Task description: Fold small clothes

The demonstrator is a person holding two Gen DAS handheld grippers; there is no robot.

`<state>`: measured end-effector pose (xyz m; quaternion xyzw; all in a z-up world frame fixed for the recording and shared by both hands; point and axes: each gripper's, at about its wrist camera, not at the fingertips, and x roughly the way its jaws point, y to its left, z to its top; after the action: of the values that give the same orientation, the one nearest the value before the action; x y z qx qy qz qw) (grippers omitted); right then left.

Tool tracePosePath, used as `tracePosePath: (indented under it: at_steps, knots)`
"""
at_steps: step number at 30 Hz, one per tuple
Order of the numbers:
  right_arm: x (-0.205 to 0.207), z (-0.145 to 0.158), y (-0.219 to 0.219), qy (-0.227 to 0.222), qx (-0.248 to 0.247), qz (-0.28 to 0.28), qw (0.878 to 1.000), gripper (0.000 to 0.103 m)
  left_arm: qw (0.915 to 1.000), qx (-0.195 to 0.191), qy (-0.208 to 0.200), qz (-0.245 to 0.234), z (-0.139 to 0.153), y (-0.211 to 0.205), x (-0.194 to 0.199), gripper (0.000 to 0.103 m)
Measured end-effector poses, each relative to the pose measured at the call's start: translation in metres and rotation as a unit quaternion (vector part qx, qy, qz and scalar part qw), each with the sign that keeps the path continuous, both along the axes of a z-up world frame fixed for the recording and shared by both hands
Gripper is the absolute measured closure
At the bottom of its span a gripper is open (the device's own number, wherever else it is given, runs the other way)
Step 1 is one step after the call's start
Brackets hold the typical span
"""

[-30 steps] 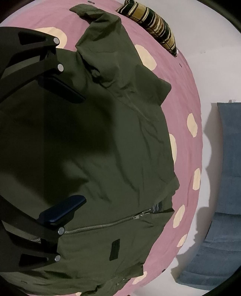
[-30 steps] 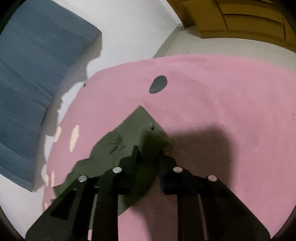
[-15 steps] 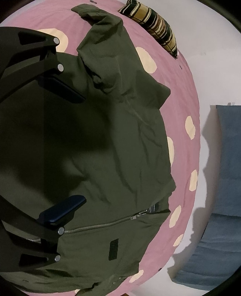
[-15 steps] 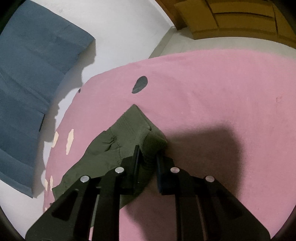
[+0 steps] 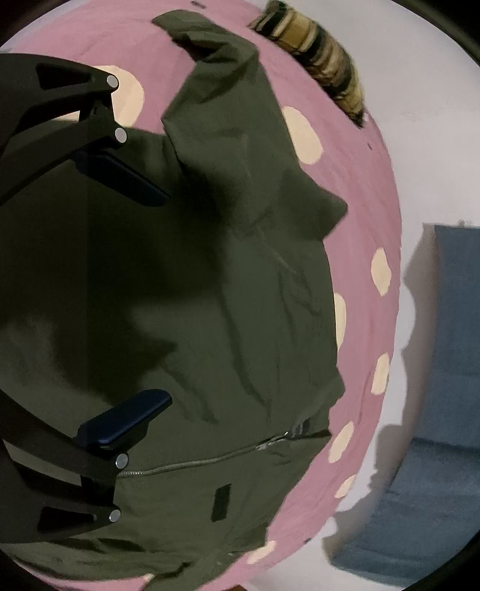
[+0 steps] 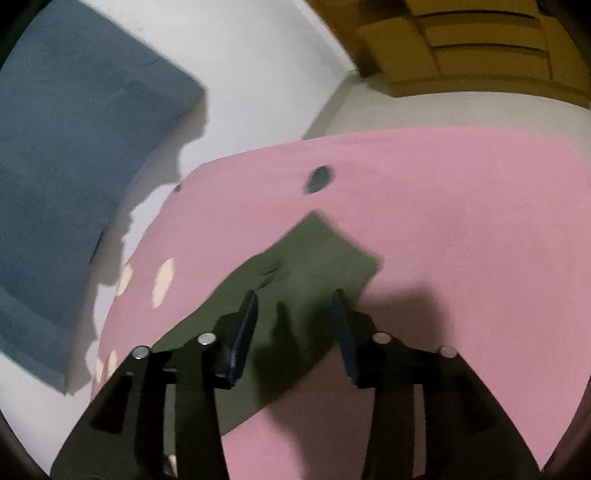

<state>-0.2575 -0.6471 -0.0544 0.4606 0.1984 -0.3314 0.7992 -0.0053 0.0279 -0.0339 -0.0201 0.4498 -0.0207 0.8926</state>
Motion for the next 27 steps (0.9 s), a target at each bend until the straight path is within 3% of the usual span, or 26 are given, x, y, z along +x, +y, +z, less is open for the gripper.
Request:
tracePosePath:
  at_steps: [6, 10, 13, 16, 19, 20, 27]
  knots:
    - [0.049, 0.007, 0.047, 0.006, -0.016, 0.084, 0.996, 0.051, 0.9964, -0.049, 0.004, 0.070, 0.001, 0.081, -0.007, 0.004]
    - [0.079, 0.007, 0.081, 0.010, -0.022, 0.136, 0.990, 0.049, 0.9885, -0.089, 0.008, 0.122, -0.004, 0.151, -0.016, 0.004]
    - [0.094, 0.005, 0.099, 0.012, -0.020, 0.164, 0.986, 0.046, 0.9773, -0.131, 0.012, 0.166, -0.011, 0.204, -0.025, 0.004]
    - [0.102, 0.003, 0.112, 0.016, -0.021, 0.183, 0.983, 0.045, 0.9567, -0.204, 0.016, 0.207, -0.023, 0.256, -0.031, 0.005]
    - [0.107, 0.001, 0.122, 0.020, -0.020, 0.195, 0.980, 0.044, 0.9345, -0.278, -0.009, 0.222, -0.028, 0.287, -0.035, 0.005]
    - [0.107, 0.001, 0.123, 0.019, -0.019, 0.197, 0.980, 0.044, 0.9286, -0.290, -0.019, 0.231, -0.027, 0.296, -0.035, 0.005]
    - [0.109, -0.008, 0.132, 0.028, -0.013, 0.208, 0.978, 0.043, 0.9090, -0.304, -0.044, 0.282, -0.031, 0.331, -0.027, 0.005]
